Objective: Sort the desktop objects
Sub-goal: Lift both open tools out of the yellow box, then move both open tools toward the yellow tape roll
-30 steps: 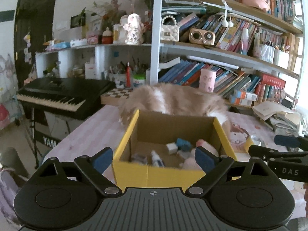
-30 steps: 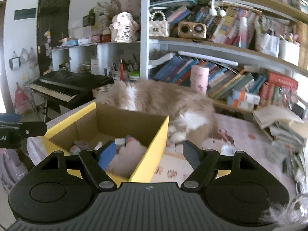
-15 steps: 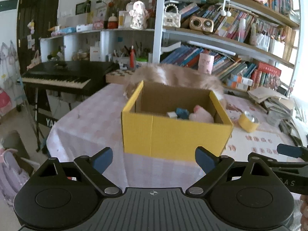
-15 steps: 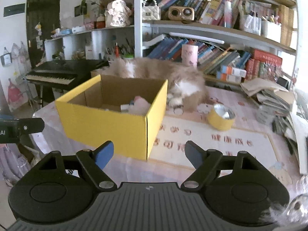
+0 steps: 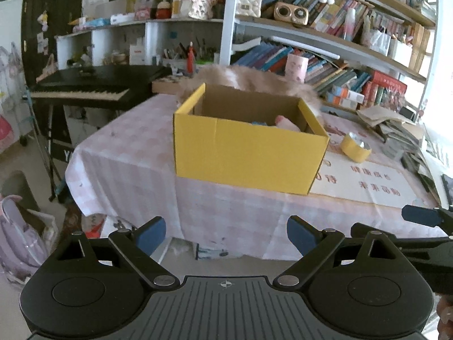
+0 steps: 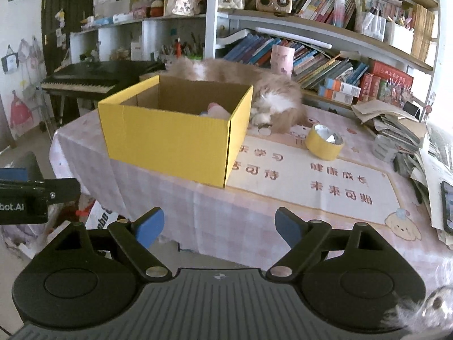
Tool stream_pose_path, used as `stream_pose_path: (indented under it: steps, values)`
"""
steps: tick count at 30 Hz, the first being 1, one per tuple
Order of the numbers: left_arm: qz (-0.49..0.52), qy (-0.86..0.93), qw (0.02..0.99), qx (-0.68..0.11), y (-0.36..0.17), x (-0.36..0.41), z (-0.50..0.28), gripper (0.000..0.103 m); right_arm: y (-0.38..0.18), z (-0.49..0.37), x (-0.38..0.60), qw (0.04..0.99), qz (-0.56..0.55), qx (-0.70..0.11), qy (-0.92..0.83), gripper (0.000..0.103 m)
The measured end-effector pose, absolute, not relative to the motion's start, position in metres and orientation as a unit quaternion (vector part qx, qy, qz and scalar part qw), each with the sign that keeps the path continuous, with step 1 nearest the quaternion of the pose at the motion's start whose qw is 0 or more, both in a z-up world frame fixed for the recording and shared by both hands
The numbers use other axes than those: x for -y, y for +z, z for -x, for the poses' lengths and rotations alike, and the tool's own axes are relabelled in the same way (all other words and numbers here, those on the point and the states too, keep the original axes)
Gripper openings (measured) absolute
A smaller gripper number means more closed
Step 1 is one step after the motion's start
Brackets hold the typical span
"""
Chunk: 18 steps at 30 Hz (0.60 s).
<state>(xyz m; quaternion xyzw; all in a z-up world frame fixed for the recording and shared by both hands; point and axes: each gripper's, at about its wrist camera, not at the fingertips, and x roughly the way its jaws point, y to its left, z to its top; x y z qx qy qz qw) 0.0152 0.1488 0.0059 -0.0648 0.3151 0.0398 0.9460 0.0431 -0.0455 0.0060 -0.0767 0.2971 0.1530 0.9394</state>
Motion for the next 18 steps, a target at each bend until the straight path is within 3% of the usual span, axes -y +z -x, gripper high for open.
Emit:
stream_pose_path:
  steps: [18]
  values:
    - [0.045,-0.034,0.938,-0.342,-0.003,-0.123,-0.027,0.095,-0.002,-0.037,0.055,0.934,0.091,-0.32,0.133,0.086]
